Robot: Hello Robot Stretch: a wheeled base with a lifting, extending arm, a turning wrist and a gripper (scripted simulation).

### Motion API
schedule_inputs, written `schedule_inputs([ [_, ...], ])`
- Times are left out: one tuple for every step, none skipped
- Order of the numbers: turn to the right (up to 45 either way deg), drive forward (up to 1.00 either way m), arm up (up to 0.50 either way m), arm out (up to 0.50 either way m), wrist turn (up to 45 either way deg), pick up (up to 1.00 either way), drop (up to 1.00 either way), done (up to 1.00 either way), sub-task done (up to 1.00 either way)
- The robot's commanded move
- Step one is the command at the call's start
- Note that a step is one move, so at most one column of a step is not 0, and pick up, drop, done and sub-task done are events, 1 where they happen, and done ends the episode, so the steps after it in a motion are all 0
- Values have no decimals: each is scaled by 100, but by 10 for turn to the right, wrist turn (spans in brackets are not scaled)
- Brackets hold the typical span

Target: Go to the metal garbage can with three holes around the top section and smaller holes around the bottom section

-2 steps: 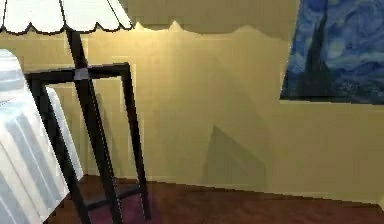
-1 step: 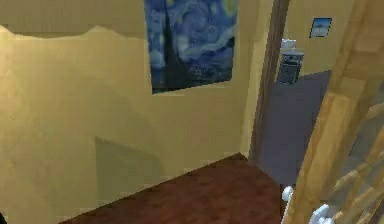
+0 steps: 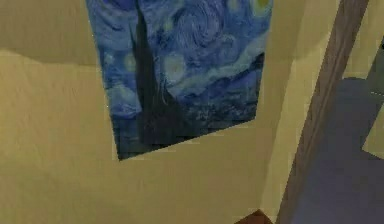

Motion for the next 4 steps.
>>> schedule_inputs([
  [450, 0, 0, 0, 0, 0, 0, 0, 0],
  [0, 100, 0, 0, 0, 0, 0, 0, 0],
  [180, 0, 0, 0, 0, 0, 0, 0, 0],
  [0, 15, 0, 0, 0, 0, 0, 0, 0],
])
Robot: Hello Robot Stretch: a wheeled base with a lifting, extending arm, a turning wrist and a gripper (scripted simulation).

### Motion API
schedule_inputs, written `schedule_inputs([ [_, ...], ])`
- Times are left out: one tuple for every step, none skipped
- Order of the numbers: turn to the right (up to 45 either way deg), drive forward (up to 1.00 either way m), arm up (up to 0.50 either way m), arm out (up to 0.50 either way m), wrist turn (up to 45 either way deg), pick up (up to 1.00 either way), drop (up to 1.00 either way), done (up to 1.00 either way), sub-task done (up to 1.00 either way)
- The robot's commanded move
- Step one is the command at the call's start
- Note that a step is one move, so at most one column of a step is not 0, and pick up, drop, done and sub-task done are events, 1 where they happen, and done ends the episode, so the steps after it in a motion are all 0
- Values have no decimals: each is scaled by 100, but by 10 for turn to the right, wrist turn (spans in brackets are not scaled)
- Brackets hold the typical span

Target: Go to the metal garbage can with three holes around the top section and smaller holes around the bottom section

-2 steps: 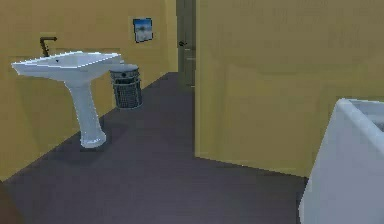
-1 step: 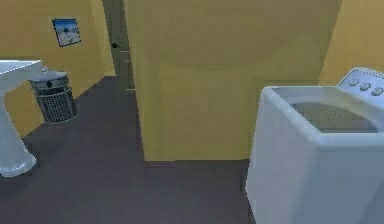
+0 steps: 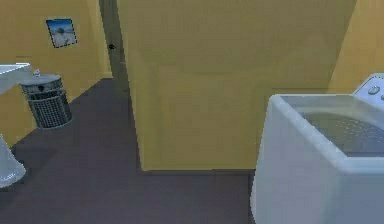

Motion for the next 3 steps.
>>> schedule_inputs([
  [-330, 0, 0, 0, 0, 0, 0, 0, 0],
  [-30, 0, 0, 0, 0, 0, 0, 0, 0],
  [0, 100, 0, 0, 0, 0, 0, 0, 0],
])
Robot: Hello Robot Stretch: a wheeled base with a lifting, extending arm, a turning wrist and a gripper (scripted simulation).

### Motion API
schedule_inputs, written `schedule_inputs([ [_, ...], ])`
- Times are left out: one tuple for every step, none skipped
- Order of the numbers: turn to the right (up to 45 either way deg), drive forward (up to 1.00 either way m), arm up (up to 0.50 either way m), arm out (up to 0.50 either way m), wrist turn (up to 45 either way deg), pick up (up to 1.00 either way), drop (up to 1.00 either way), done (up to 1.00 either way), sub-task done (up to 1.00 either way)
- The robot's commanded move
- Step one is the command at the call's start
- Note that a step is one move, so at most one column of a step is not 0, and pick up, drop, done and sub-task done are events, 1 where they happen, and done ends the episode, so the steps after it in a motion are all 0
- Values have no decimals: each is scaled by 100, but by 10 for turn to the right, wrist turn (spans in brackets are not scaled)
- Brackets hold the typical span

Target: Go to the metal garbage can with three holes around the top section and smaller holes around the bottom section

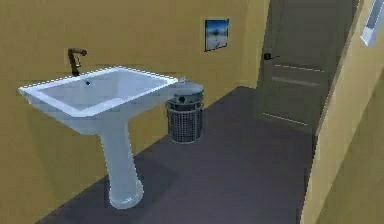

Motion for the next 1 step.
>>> schedule_inputs([
  [0, 80, 0, 0, 0, 0, 0, 0, 0],
])
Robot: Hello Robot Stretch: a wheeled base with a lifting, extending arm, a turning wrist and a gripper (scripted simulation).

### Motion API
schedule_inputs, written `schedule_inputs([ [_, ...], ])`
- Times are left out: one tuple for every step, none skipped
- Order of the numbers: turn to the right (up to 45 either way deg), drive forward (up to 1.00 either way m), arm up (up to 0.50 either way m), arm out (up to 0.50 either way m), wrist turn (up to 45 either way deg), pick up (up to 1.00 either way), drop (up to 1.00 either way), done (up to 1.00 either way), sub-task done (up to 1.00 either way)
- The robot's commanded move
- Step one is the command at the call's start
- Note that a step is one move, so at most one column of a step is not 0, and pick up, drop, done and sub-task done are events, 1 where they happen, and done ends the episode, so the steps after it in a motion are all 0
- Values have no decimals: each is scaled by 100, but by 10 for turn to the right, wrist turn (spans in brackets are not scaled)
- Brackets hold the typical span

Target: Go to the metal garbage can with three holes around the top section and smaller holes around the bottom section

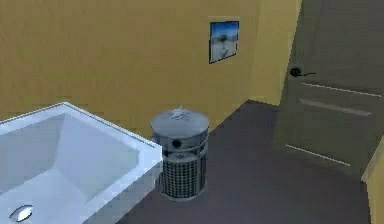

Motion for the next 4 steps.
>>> schedule_inputs([
  [450, 0, 0, 0, 0, 0, 0, 0, 0],
  [0, 65, 0, 0, 0, 0, 0, 0, 0],
  [-450, 0, 0, 0, 0, 0, 0, 0, 0],
  [-300, 0, 0, 0, 0, 0, 0, 0, 0],
])
